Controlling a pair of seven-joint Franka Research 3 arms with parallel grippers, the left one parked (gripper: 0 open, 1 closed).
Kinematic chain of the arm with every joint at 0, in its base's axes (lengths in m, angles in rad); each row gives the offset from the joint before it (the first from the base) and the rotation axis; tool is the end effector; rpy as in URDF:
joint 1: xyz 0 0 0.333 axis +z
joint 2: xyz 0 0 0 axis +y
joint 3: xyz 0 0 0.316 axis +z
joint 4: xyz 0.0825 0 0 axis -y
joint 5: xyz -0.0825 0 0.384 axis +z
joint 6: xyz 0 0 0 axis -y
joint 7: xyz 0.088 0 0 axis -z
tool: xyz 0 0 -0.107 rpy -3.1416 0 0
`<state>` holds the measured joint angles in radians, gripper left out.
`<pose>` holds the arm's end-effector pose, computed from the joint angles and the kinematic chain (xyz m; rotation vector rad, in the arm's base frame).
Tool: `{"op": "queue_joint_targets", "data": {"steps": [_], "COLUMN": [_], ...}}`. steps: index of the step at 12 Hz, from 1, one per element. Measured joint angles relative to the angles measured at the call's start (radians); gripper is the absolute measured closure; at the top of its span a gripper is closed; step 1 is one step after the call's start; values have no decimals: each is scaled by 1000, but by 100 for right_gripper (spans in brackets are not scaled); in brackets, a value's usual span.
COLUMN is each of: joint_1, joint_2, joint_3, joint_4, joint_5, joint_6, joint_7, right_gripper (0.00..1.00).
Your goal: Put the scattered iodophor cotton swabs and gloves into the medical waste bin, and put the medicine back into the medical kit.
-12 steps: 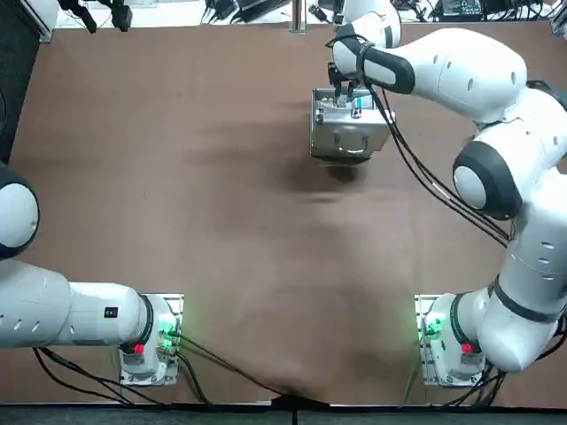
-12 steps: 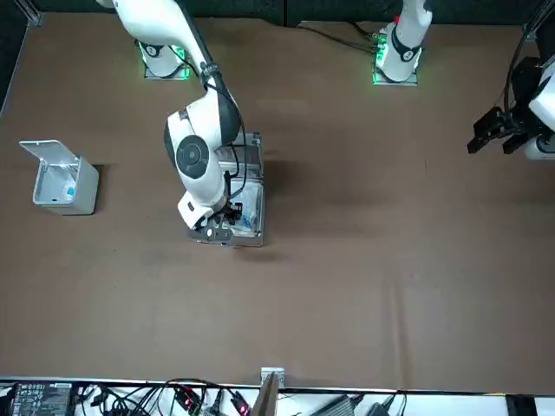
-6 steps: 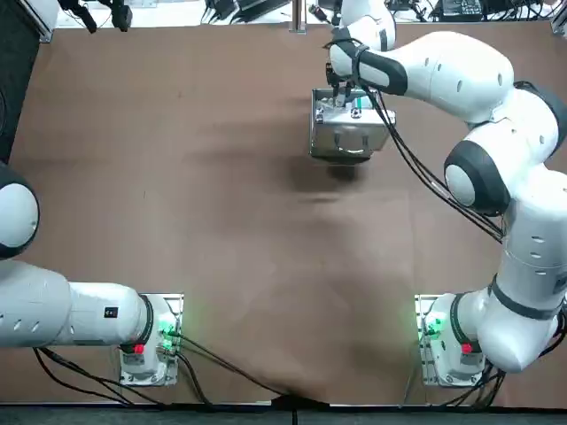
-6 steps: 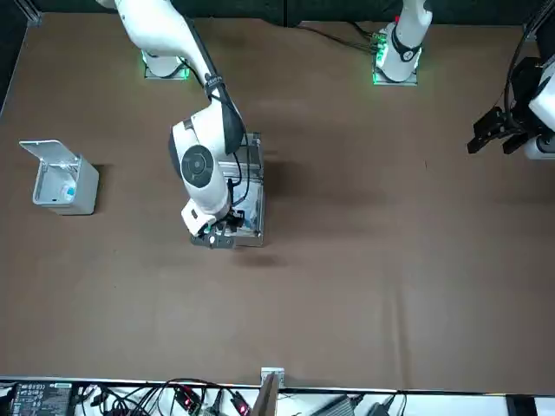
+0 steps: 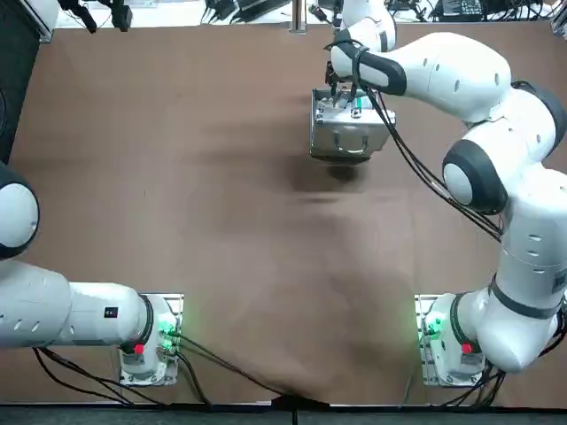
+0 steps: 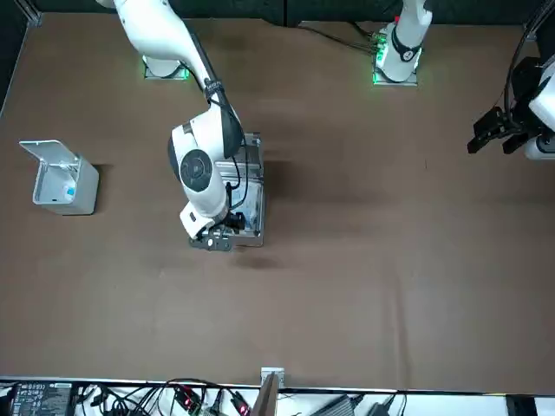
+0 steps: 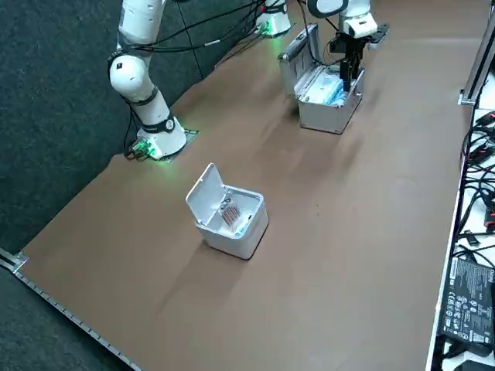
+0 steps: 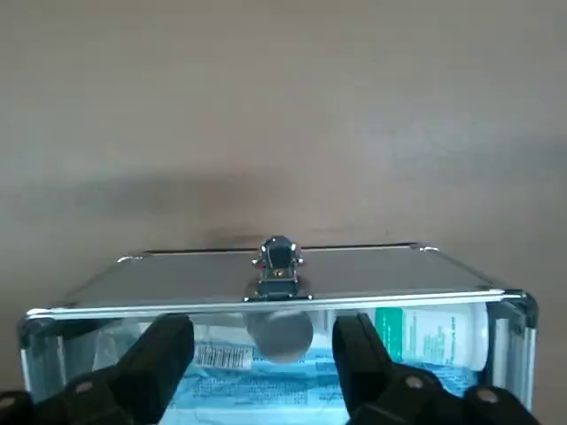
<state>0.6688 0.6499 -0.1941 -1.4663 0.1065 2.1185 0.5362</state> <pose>0.6234 0.3535 0.3056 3.1241 -0.1200 0.0399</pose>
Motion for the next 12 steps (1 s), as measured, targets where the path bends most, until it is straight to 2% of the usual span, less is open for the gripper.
{"op": "queue_joint_targets", "data": {"steps": [1,4,6,9,12], "joint_1": [0,-3,-15,-63,-149], "joint_2": [0,-14,-47,-146,-268], "joint_3": [-1,-10,-19,-30,-38], "joint_4": [3,24,39,53,54], "joint_5": [0,0,-1,-3,-4], "joint_6": [0,-20,-79,-180,-321], "joint_7": [0,0,-1,-65,-244], "right_gripper": [4,0,0,0,0]}}
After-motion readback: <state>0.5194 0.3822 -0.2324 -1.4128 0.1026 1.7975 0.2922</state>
